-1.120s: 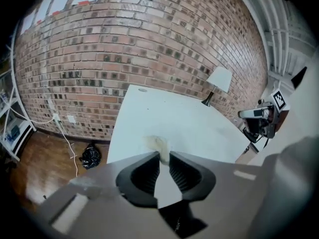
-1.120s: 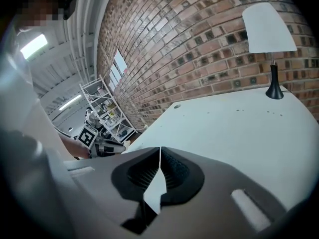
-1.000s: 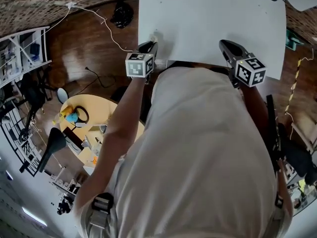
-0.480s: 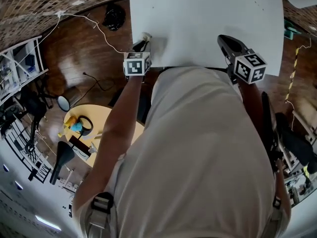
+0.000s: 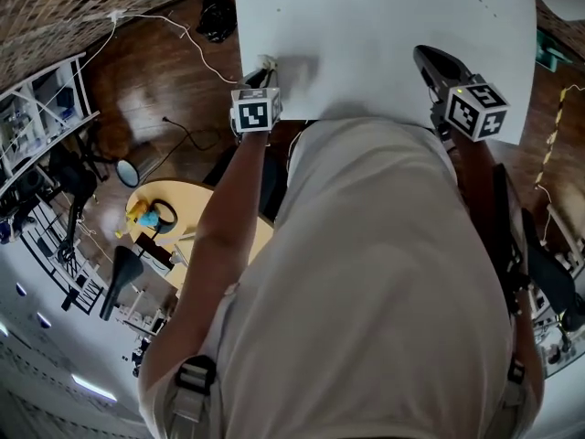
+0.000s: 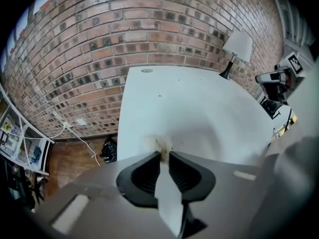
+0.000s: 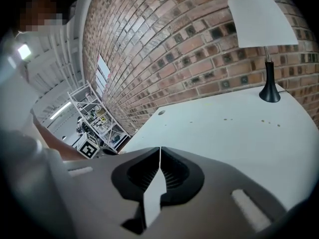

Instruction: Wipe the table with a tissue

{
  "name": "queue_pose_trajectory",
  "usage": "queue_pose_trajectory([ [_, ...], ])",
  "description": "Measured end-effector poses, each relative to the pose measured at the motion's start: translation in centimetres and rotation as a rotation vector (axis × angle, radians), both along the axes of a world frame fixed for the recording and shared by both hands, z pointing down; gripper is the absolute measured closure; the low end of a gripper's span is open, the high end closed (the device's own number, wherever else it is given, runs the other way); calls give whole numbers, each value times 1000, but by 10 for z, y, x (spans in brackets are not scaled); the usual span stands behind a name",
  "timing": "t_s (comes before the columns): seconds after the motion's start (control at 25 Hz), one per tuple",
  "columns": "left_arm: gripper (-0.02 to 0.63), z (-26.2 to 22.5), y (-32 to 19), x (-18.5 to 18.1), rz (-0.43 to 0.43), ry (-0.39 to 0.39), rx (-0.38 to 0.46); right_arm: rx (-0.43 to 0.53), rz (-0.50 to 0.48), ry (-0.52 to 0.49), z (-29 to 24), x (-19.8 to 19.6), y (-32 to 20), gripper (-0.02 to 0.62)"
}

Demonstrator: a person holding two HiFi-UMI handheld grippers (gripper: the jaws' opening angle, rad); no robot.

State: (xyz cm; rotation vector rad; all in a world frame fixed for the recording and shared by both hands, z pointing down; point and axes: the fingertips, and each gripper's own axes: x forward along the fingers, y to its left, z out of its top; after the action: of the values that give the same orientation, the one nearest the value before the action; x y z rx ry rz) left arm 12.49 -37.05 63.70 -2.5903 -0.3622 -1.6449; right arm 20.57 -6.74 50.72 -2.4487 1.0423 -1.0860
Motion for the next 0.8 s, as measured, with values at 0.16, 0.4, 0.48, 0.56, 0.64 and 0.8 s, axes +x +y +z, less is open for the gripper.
queue_pose_trajectory([
  [0.16,545,3,6,-2,-11,-16,19,-5,-16,-18,6,3,7,581],
  [0.4,545,4,33,-1,37,4,34,-7,-12,-31,14,0,17,581],
  [0.48,546,5,41,-2,17,4,36,-6,-9,-35,15,-2,18,581],
  [0.56,546,6,48,-2,6,6,28,-3,-8,-32,15,-1,18,581],
  [0.64,546,6,64,-1,40,6,0,-2,-10,-26,13,1,17,581],
  [0.8,545,3,97,1,28,-37,-152,-4,-8,-21,8,-1,19,581],
])
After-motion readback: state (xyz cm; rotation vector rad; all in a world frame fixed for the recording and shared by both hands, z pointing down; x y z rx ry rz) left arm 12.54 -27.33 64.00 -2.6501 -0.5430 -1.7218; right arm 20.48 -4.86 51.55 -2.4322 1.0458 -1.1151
